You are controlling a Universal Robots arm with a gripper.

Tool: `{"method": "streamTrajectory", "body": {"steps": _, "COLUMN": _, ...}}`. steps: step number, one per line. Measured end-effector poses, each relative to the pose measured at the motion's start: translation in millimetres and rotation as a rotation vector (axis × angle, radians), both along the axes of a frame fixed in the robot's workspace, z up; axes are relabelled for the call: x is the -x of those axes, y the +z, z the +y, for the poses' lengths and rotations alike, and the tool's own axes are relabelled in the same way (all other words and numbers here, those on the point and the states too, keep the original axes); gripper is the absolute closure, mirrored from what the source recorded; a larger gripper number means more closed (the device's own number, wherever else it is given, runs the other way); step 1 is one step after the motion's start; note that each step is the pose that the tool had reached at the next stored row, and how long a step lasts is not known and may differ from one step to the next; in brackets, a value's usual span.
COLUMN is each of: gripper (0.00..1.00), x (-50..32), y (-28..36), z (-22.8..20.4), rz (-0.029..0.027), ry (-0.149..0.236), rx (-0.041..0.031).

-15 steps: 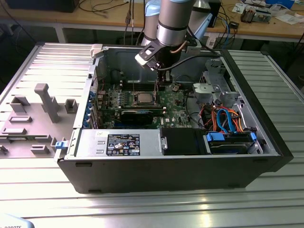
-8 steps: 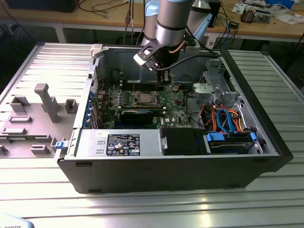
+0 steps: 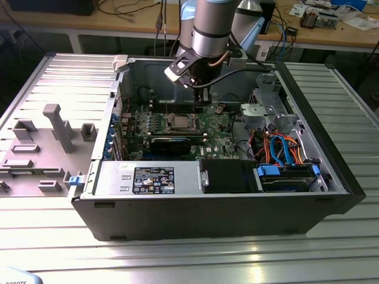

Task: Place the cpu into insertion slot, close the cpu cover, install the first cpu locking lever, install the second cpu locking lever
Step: 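Close the cpu cover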

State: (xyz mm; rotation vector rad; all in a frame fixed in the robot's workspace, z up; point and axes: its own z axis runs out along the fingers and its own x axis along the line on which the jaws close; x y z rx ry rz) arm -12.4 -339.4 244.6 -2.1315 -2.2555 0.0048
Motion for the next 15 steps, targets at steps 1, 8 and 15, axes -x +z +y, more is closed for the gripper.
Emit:
{"method": "streamTrajectory", "body": {"steps": 1, "gripper": 0.89, "x": 0.6, "y": -0.2, "z": 0.0, "rz": 0.0, "ry": 0.0, "rx": 0.0001}}
{"method": "streamTrajectory", "body": {"steps": 8, "gripper": 0.89, "x": 5.0, "y": -1.0, "z": 0.0, "rz": 0.0001, "ry": 0.0, "rx": 0.0001}}
{"method": "streamTrajectory", "body": {"steps": 15, "gripper": 0.89, "x": 14.8, "y": -2.5, "z": 0.0, "rz": 0.0, "ry": 0.0, "rx": 0.0}}
